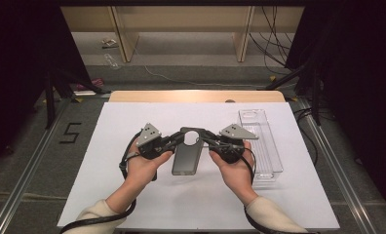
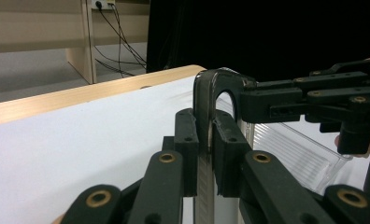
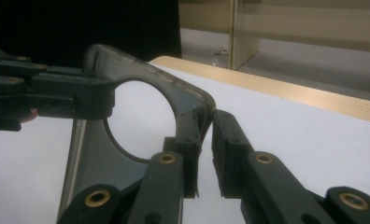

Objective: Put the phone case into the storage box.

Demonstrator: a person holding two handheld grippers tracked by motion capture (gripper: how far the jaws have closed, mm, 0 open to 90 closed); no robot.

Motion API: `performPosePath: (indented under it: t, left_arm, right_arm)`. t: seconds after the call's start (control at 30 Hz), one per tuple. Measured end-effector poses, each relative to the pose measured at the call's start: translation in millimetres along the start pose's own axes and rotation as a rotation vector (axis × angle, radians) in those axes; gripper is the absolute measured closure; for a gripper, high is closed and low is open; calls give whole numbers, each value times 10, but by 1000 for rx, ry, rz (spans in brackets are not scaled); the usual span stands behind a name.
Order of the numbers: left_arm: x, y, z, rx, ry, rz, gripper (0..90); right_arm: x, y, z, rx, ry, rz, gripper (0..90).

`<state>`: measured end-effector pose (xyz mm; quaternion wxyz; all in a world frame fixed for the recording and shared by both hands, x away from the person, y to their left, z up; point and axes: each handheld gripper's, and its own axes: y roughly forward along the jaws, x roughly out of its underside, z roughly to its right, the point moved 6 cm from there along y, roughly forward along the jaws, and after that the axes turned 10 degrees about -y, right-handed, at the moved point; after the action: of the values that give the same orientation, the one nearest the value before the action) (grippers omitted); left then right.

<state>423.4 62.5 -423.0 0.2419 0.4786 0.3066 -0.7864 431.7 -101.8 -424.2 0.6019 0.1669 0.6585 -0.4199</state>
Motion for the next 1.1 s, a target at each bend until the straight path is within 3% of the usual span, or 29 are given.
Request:
performPosePath:
  t: [0.4,0.57,0.83,1.1]
  left_arm:
    - [48,24,10,10,-2,-32,803]
    - [49,32,76,22,37,-46,787]
    - [37,35,213,40,149,-64,635]
    - [-8,2,299,81,161,-65,416]
  right_arm:
    - [-117,-98,-10,48,-12,6,862]
    - [-113,-108,21,67,-7,-2,876]
    - [-109,-122,51,95,-15,-16,892]
    - [-100,-131,93,118,-17,-28,894]
